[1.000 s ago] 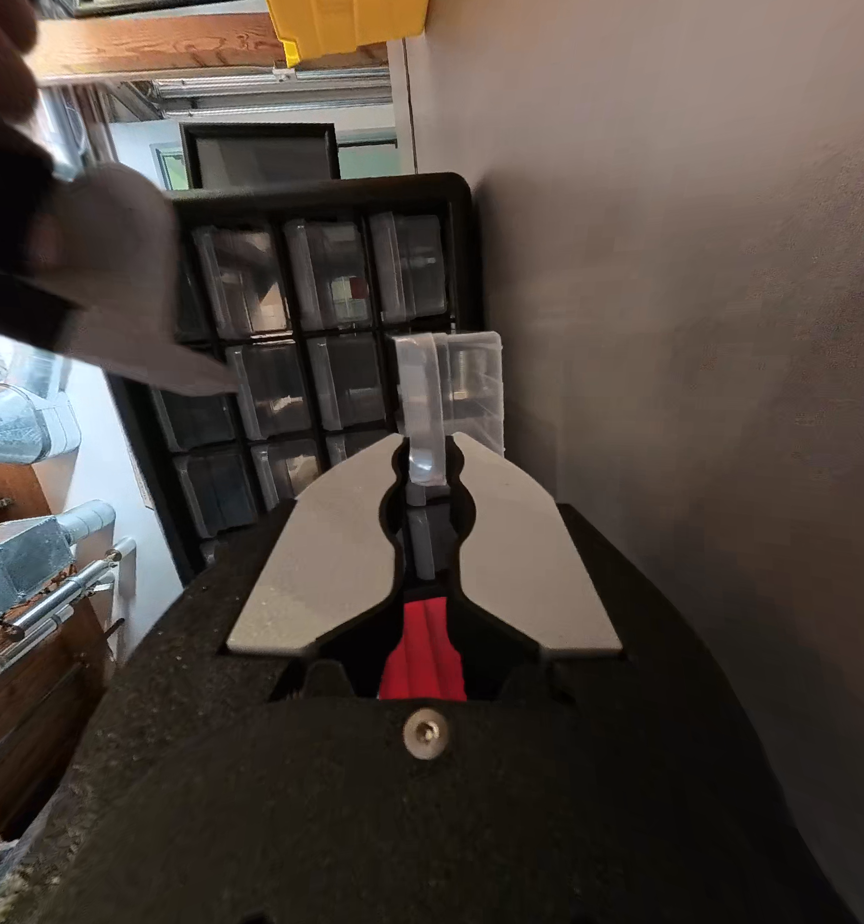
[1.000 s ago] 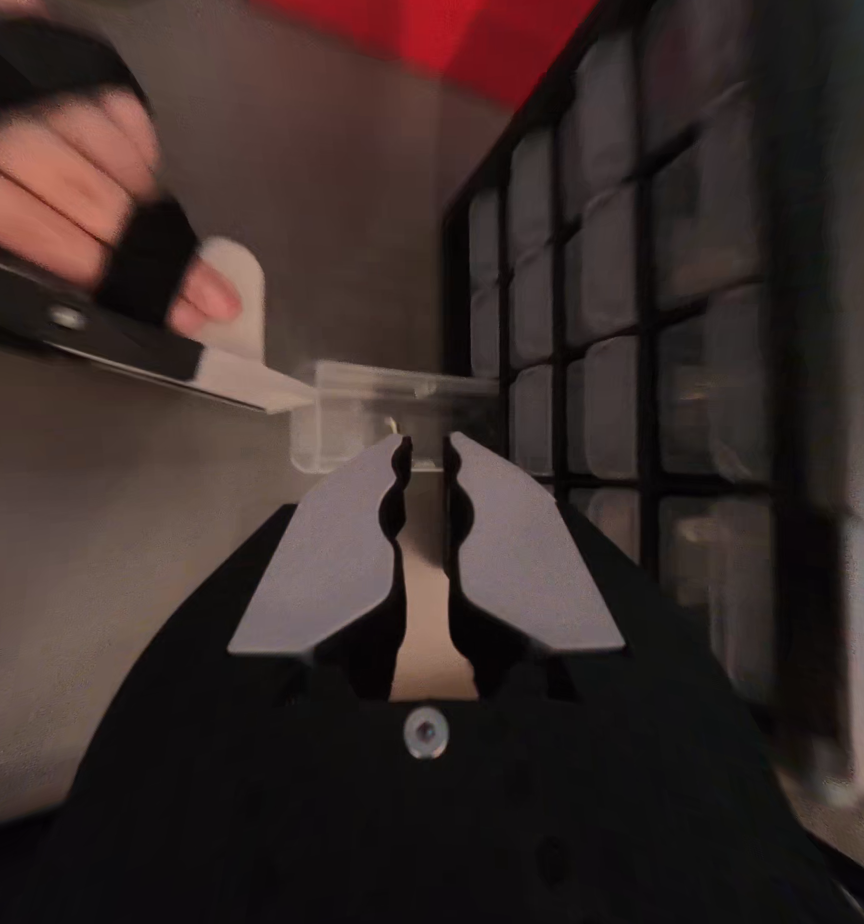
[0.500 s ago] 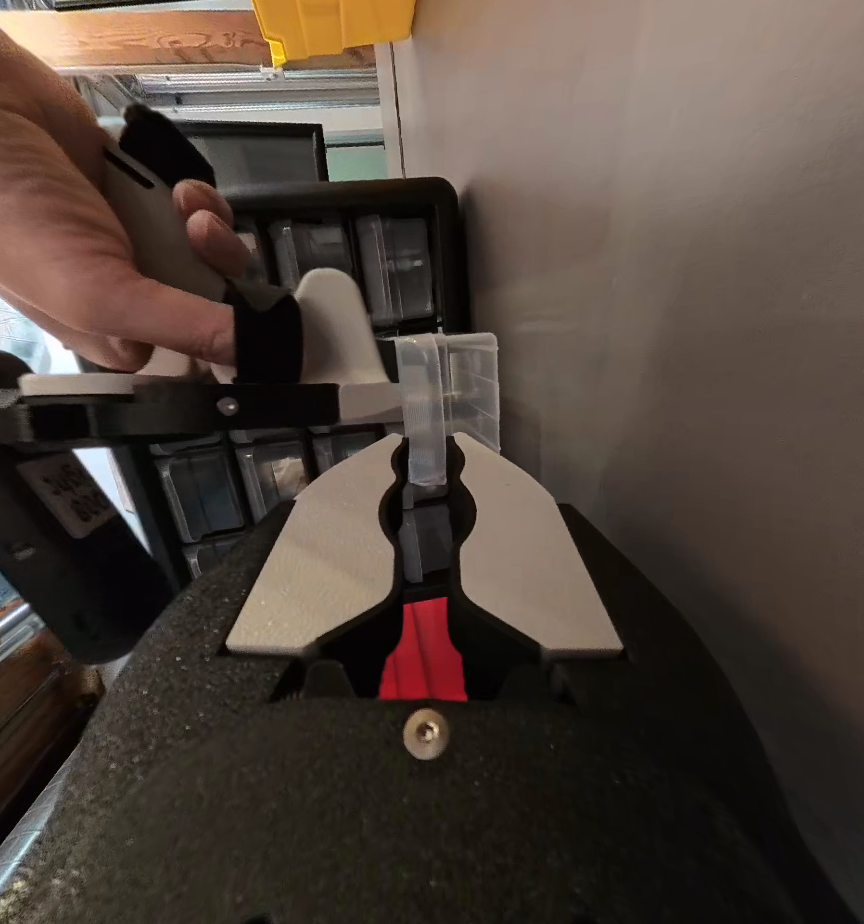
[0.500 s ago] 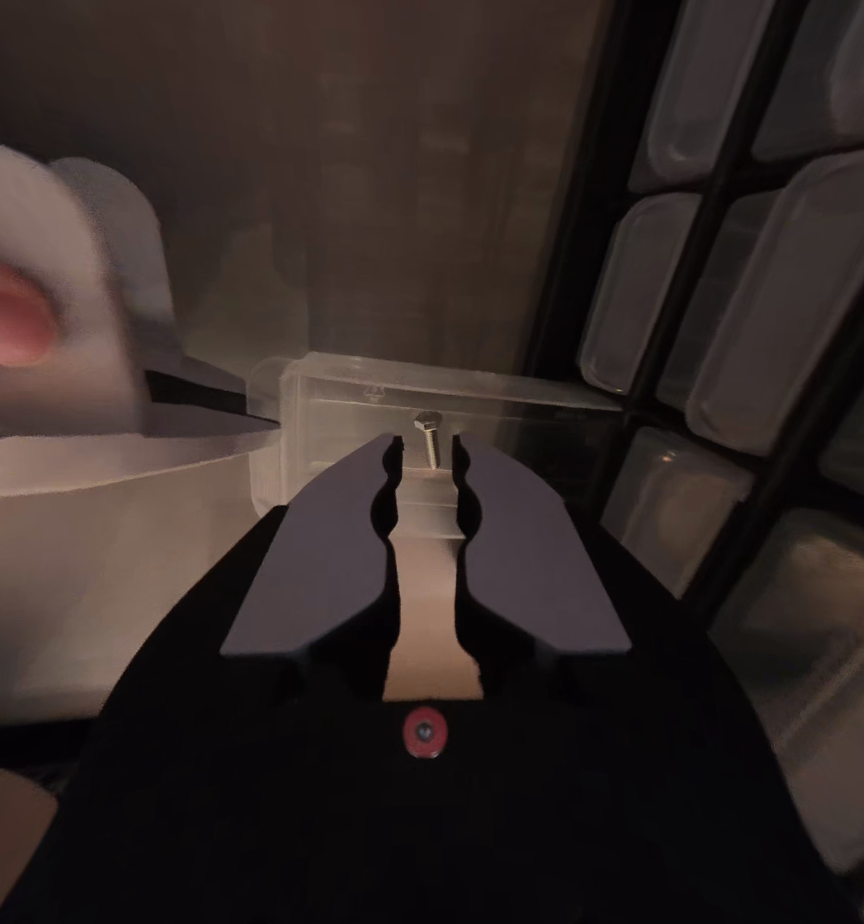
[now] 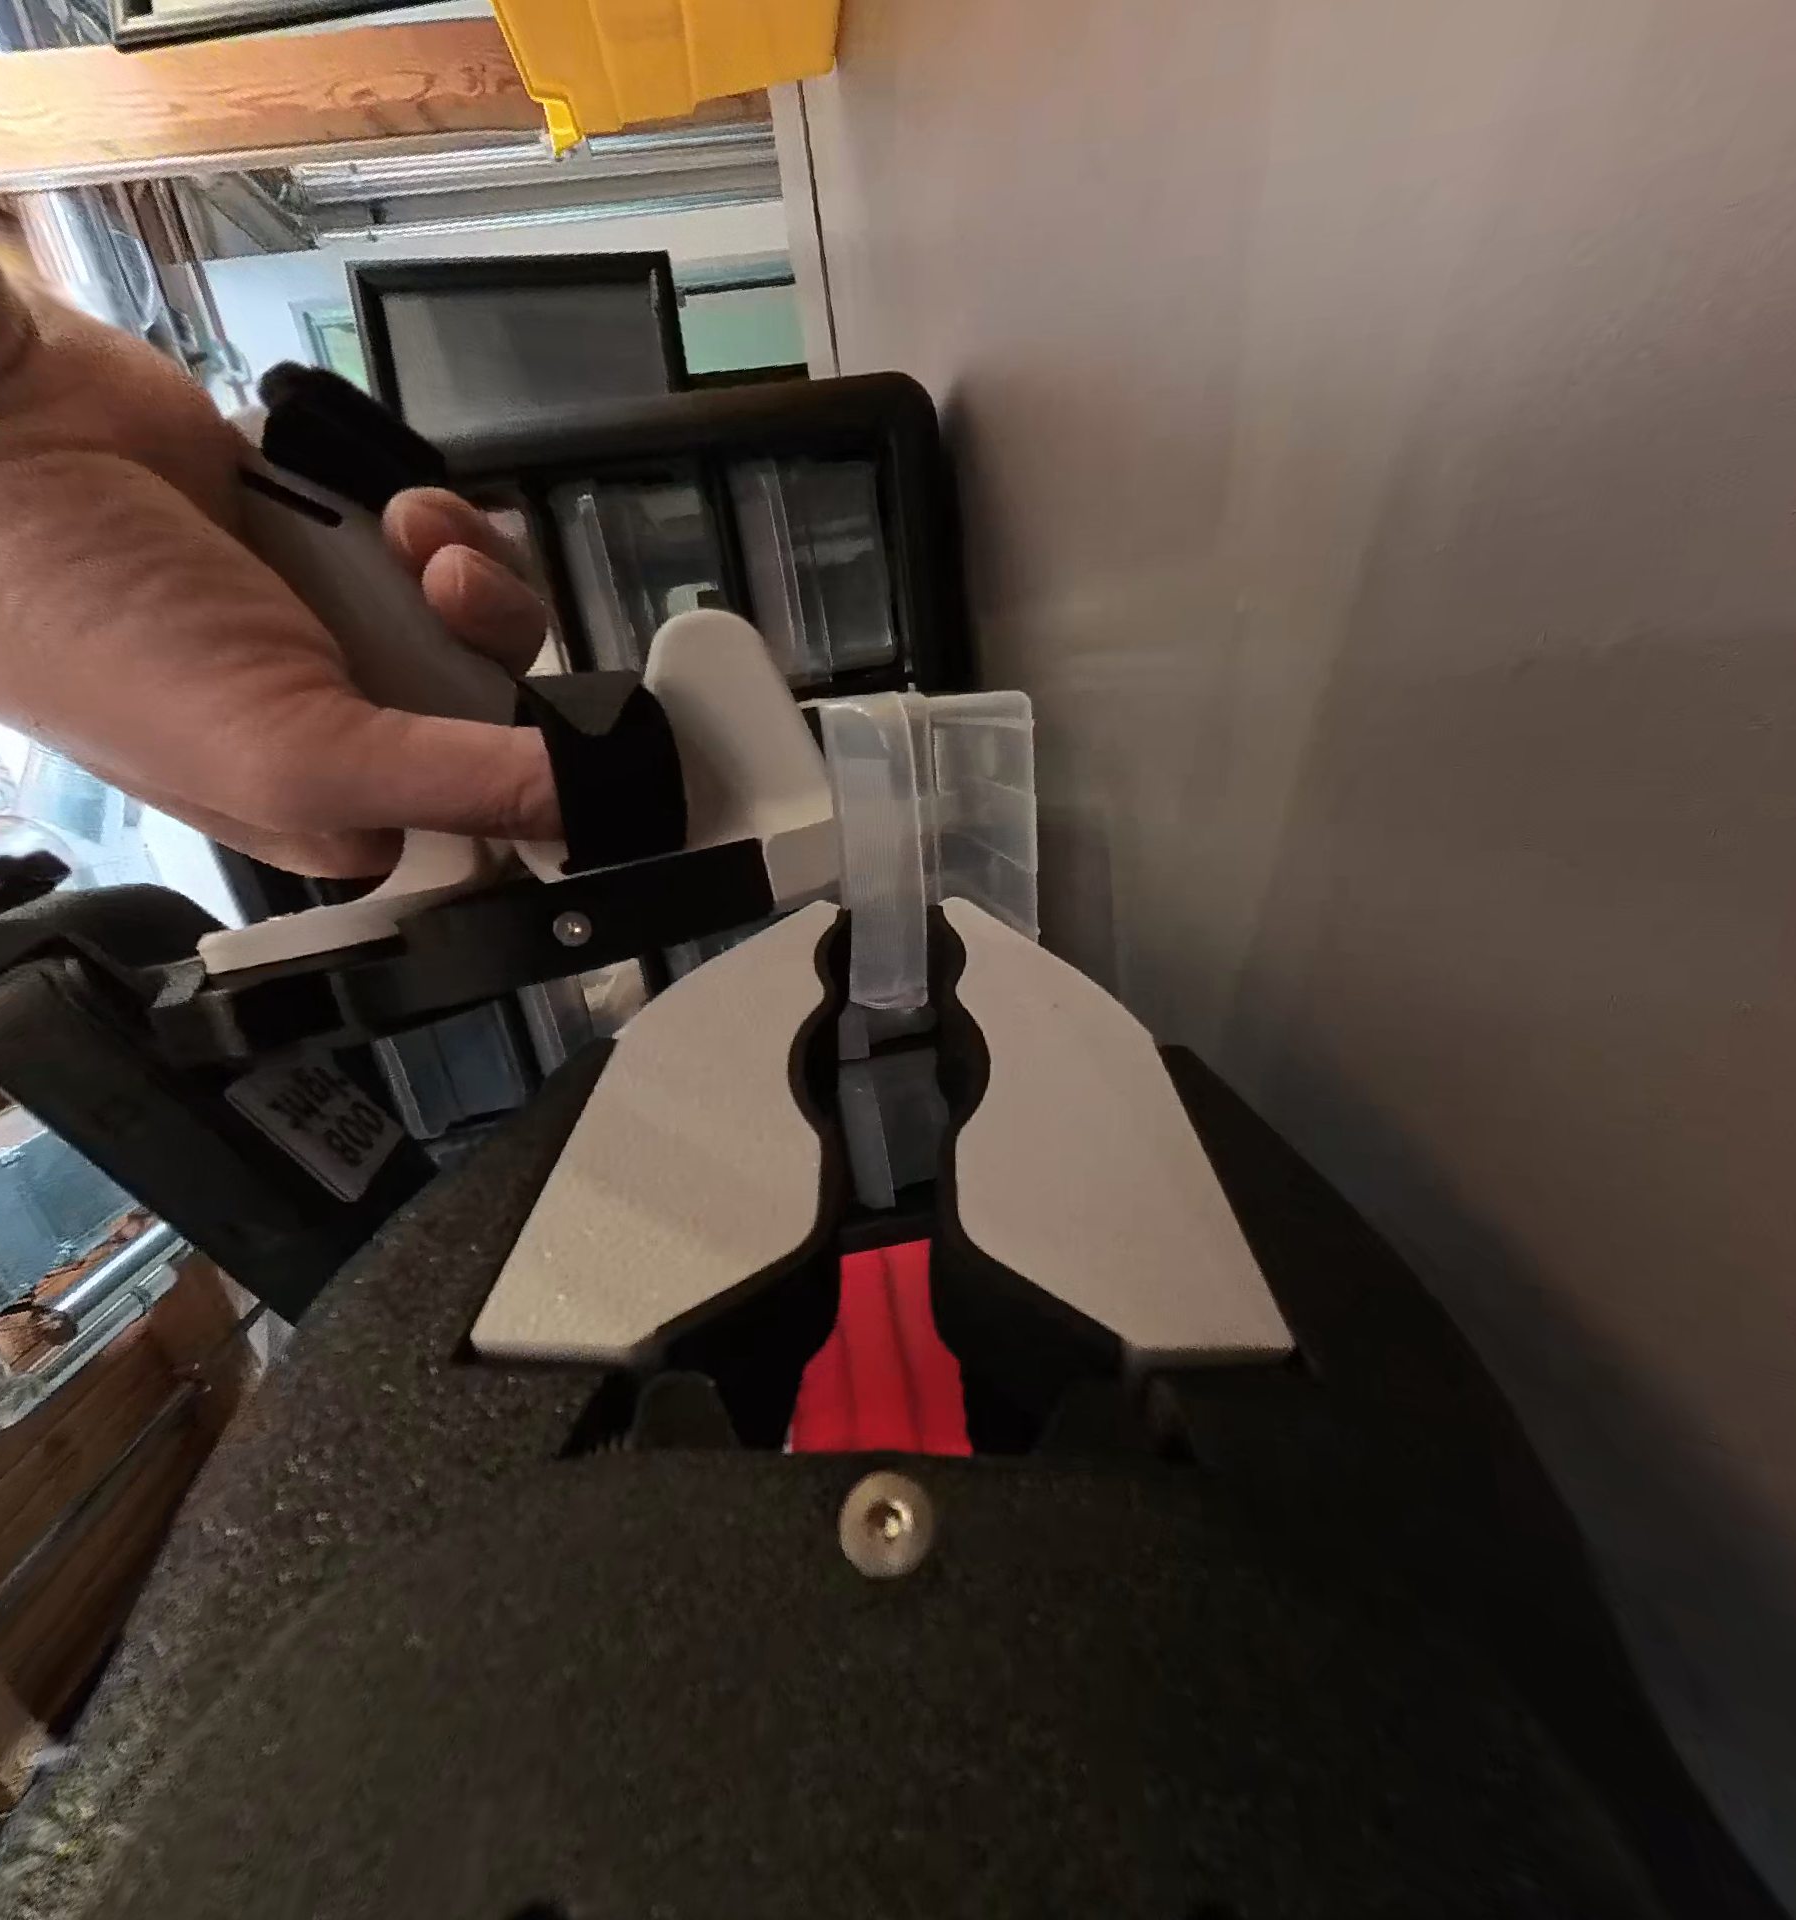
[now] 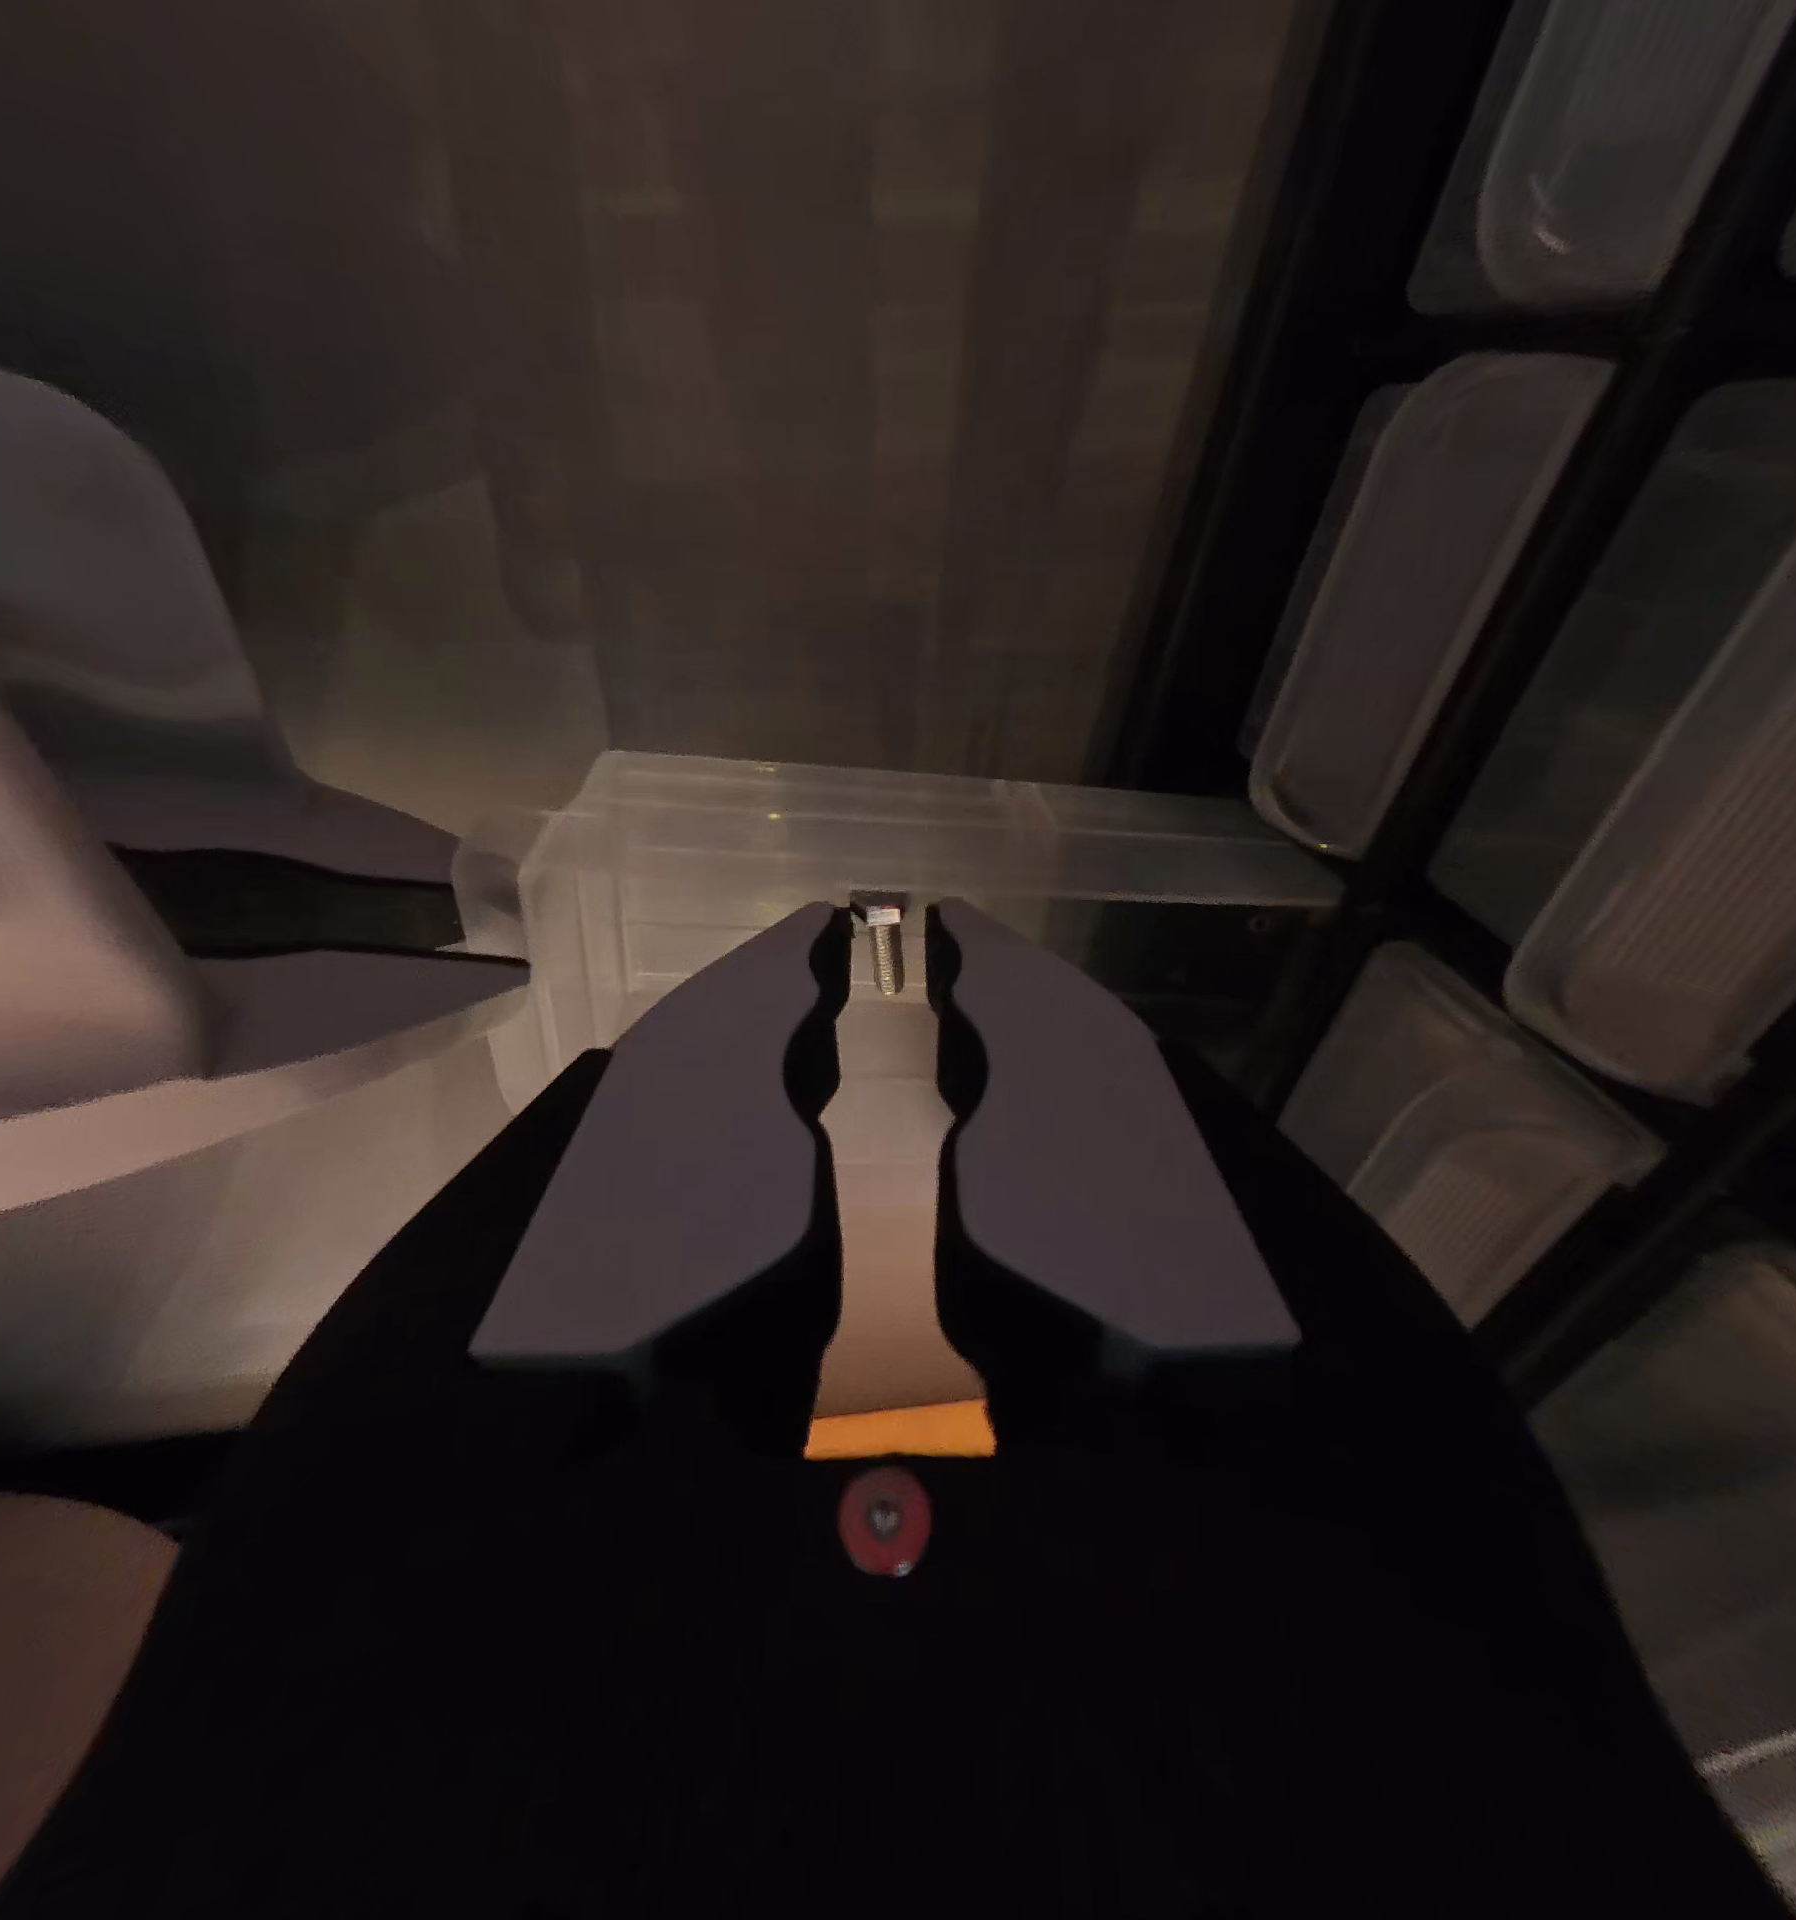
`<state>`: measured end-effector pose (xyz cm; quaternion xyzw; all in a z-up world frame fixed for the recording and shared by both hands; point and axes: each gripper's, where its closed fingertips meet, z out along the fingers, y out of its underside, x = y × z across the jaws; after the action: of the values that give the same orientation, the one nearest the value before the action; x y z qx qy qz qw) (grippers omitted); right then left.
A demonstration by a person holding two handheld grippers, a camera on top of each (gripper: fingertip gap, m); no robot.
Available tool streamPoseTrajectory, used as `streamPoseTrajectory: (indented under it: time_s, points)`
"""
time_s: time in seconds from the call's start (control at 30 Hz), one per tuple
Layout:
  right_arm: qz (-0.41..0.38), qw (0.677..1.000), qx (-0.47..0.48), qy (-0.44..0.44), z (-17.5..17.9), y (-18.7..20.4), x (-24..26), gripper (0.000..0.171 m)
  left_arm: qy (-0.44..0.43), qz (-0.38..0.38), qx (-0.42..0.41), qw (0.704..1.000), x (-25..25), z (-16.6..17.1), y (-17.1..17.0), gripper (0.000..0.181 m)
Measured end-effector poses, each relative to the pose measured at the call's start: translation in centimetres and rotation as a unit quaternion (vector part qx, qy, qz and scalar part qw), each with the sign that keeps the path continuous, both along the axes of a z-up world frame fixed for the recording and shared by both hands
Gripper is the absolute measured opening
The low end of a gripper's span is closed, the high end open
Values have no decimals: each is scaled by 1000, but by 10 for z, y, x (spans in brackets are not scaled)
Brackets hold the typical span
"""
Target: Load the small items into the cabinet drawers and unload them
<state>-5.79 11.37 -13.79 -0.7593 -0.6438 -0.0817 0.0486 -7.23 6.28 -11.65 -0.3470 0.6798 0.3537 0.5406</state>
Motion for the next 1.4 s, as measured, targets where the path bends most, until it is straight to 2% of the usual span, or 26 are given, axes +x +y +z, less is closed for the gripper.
streamPoseTrajectory:
  time_s: [0.13, 0.27, 0.53, 0.63, 0.73, 0.8, 0.87, 0.93, 1.07, 1.2, 1.4]
  points:
    - [26, 998, 43, -23, 3, 9, 0, 15, 2, -4, 14, 1000, 3, 2, -2, 12]
    - [22, 999, 11, -25, -3, 2, 1, 13, 6, -7, 12, 1000, 4, -1, -4, 13]
    - [32, 998, 36, 29, 11, 5, -8, 12, 3, -7, 10, 1000, 3, -2, -2, 13]
    - [25, 995, 71, 68, 40, 4, -5, 12, -2, -7, 4, 1000, 3, -2, -1, 12]
    - [2, 985, 100, 143, 86, -12, 7, 12, -6, -10, 4, 1000, 4, -1, -1, 12]
    - [-42, 977, 117, 176, 117, -29, 40, 12, -9, -11, 5, 1000, 5, -1, 0, 12]
    - [-126, 961, 149, 194, 137, -40, 94, 12, -14, -10, 7, 1000, 6, 0, 3, 12]
    - [-236, 940, 142, 199, 130, -53, 155, 12, -17, -8, 9, 1000, 8, 2, 6, 12]
    - [-437, 887, 72, 132, 71, -76, 263, 12, -17, -6, 9, 1000, 11, 3, 12, 12]
    - [-473, 870, 17, 134, 18, -101, 291, 12, -6, 9, 22, 1000, 12, 6, 29, 12]
    - [-505, 850, 13, 151, -9, -96, 303, 12, 4, 34, 49, 998, 13, 6, 65, 11]
